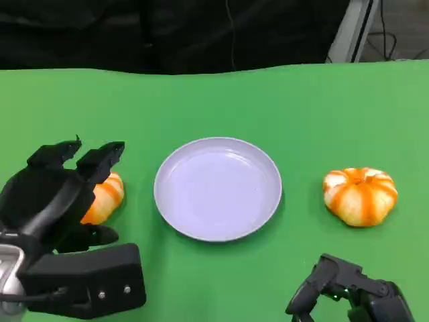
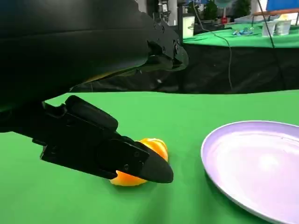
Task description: Grasp the bread from the table and place it into the plate.
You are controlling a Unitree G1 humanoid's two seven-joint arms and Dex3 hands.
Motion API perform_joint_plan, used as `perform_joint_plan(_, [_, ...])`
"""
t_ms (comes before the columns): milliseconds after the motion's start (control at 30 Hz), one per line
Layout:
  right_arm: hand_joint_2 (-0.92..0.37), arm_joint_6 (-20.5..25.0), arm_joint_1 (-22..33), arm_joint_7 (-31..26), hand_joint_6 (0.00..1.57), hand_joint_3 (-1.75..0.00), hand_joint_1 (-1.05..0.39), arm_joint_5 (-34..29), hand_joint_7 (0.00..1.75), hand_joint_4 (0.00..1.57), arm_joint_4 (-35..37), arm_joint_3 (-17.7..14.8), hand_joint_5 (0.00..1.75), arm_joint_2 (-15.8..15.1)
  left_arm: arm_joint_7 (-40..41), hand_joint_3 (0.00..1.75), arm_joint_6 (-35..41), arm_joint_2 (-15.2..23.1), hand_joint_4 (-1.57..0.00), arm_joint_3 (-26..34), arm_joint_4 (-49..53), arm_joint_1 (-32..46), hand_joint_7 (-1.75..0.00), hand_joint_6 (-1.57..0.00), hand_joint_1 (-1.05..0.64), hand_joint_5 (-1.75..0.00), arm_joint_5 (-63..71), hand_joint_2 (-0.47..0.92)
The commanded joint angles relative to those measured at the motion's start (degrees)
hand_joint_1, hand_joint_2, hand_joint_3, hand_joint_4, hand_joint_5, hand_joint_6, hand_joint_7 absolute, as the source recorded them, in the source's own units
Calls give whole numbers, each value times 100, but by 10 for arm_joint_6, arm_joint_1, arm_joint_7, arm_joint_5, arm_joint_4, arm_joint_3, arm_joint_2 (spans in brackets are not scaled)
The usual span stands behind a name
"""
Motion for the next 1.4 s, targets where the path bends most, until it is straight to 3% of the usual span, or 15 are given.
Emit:
perform_joint_plan(33, [-27,-1,13,-4,80,-140,-8,2,134,75,-7,1,160,-1,9,1,78,-29,0,-67,171,-120,-1,-15,-61,-28,81,90])
perform_joint_plan(400, [-28,-3,15,-9,81,-138,-7,-5,132,75,-9,2,159,-2,46,0,117,-43,0,-112,283,-189,0,-16,-59,-29,82,89])
perform_joint_plan(833, [-28,-3,14,-10,82,-138,-7,-5,131,76,-9,3,158,-2,54,0,126,-36,0,-126,287,-194,0,-16,-59,-28,68,89])
perform_joint_plan(1033, [-28,-2,20,-11,82,-138,-8,-9,131,76,-17,2,157,-4,74,0,117,-77,-7,-166,522,-299,-2,-21,-60,-32,51,87])
perform_joint_plan(1400, [-28,3,29,-14,82,-139,-8,-13,131,76,-30,6,157,-2,109,0,82,-104,-13,-201,694,-363,-2,-26,-59,-30,-7,88])
